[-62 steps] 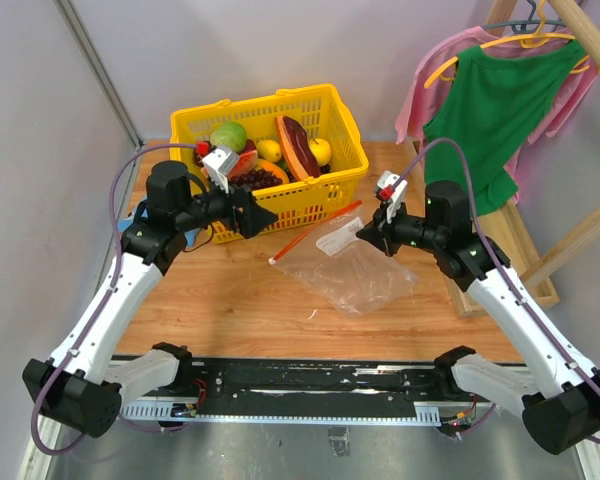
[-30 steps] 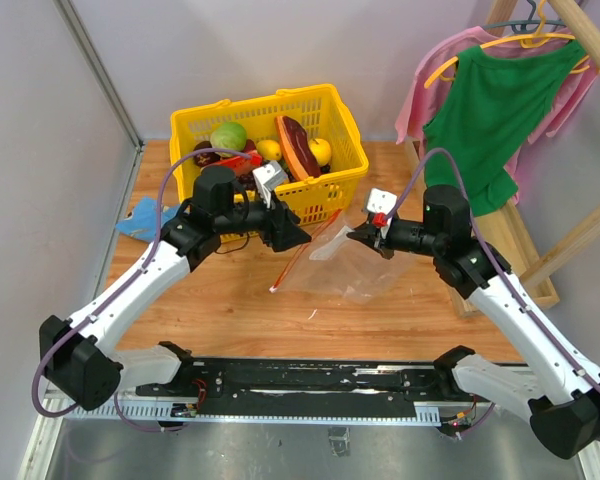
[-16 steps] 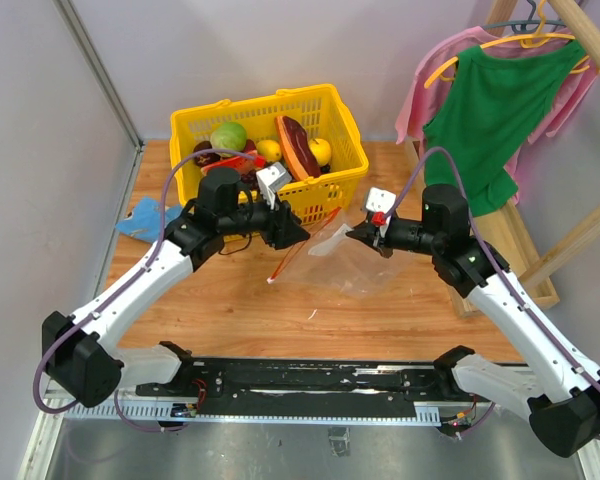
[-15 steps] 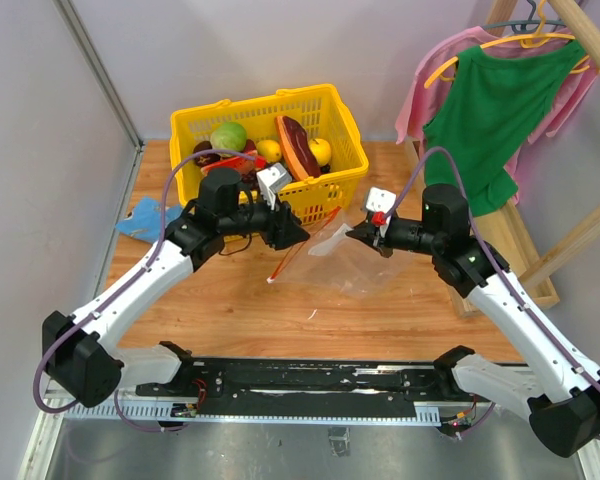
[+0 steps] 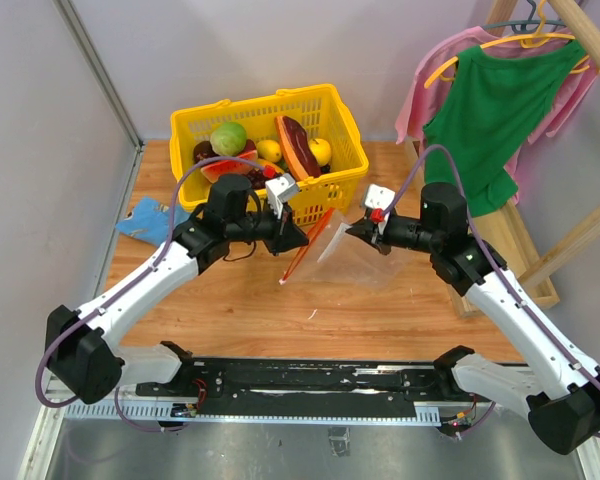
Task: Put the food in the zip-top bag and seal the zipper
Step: Open the zipper of the food storage bag.
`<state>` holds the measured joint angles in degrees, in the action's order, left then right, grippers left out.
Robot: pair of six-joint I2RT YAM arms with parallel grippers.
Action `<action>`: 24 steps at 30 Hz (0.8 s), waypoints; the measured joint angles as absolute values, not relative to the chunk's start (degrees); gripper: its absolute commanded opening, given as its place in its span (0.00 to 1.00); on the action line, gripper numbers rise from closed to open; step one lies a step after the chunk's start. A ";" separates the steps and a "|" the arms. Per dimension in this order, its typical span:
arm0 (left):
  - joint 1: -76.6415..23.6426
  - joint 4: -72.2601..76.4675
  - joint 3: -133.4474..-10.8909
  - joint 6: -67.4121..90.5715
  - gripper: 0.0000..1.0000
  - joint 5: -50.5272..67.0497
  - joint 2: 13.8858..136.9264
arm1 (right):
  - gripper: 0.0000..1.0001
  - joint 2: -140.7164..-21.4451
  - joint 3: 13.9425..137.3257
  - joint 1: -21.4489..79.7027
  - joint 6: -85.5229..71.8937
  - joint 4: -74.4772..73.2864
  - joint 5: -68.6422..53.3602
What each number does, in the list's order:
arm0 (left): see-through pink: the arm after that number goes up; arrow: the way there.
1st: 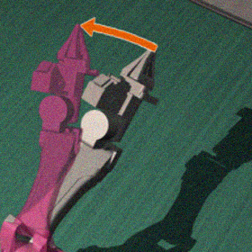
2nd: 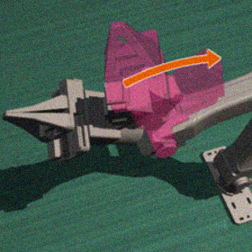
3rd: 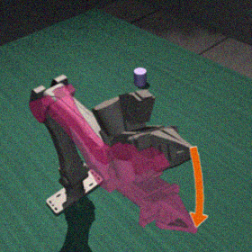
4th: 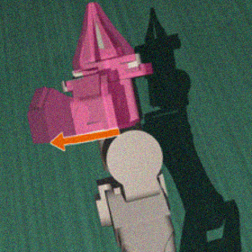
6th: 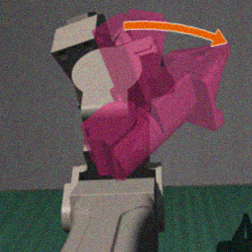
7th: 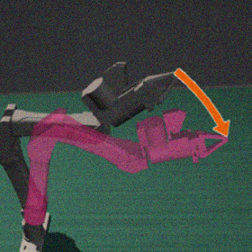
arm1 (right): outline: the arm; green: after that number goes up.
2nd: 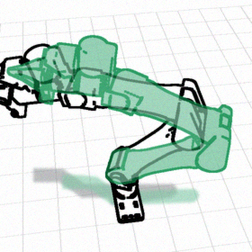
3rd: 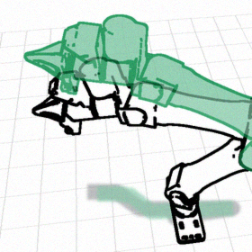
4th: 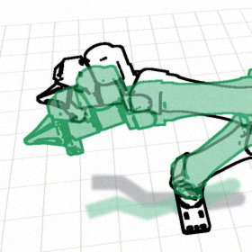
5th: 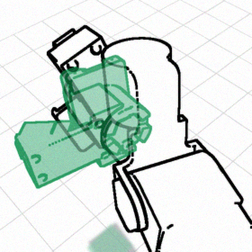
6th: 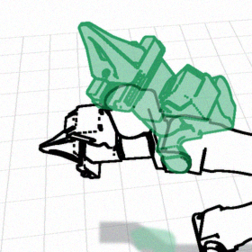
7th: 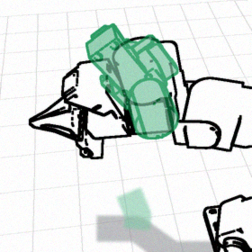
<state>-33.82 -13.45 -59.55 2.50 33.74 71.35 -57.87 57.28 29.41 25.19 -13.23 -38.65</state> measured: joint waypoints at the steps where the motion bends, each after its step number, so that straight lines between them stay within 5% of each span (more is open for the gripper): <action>1: -33.91 -13.47 -59.55 2.46 0.00 33.74 71.33 | 0.09 -57.87 57.28 29.41 25.04 -13.13 -38.39; 6: -34.70 -13.50 -59.55 4.47 0.00 33.26 70.61 | 0.25 -57.87 57.28 29.47 22.52 -12.16 -35.70; 12: -35.90 -13.91 -59.40 10.31 0.00 29.02 67.79 | 0.30 -57.87 57.74 29.58 16.97 -12.03 -29.06; 13: -36.12 -13.91 -59.29 11.40 0.00 27.99 67.13 | 0.34 -57.84 57.82 29.58 15.70 -12.10 -27.49; 15: -36.36 -14.09 -59.13 13.67 0.00 26.22 66.02 | 0.63 -57.78 58.04 29.58 13.50 -12.47 -24.73; 16: -36.49 -14.33 -59.13 15.03 0.00 25.15 65.54 | 0.69 -57.71 58.35 29.58 12.21 -12.99 -23.09; 24: -37.01 -16.05 -59.13 23.49 0.00 19.09 65.06 | 0.77 -56.45 61.28 29.85 3.51 -16.23 -16.08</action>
<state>-37.01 -16.05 -59.13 23.49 19.09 65.06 -56.45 61.28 29.85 3.51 -16.23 -16.08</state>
